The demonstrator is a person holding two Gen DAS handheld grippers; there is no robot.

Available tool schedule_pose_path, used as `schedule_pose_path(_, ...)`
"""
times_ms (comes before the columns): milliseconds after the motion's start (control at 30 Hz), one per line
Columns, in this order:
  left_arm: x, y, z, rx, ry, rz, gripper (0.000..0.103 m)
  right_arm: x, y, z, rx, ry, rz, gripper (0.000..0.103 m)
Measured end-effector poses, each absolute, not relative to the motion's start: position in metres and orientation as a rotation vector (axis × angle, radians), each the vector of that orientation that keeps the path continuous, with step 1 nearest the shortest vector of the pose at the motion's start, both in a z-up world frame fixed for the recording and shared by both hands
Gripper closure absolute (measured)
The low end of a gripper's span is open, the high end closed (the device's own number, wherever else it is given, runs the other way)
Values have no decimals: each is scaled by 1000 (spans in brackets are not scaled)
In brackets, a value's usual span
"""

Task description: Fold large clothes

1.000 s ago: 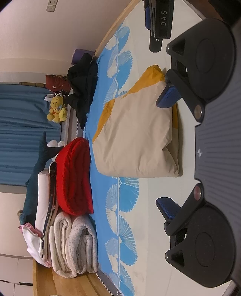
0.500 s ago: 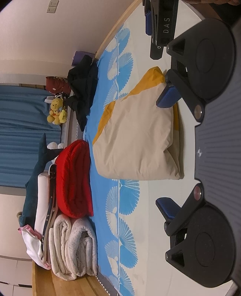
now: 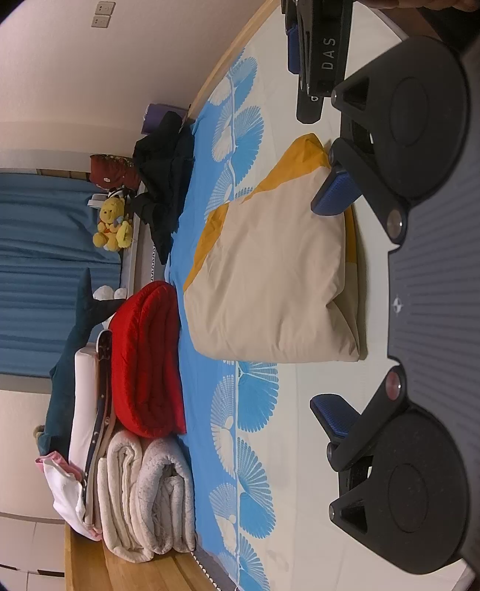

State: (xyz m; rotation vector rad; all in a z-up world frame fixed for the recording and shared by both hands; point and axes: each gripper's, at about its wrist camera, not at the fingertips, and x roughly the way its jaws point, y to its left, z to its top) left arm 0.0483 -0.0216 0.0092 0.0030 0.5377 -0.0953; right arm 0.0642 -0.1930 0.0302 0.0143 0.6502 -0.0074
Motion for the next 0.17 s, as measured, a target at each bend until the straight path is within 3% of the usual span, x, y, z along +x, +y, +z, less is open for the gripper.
schedule_pose_path(167, 50, -22, 9, 3, 530, -94, 0, 65, -193, 30, 14, 648, -9, 36)
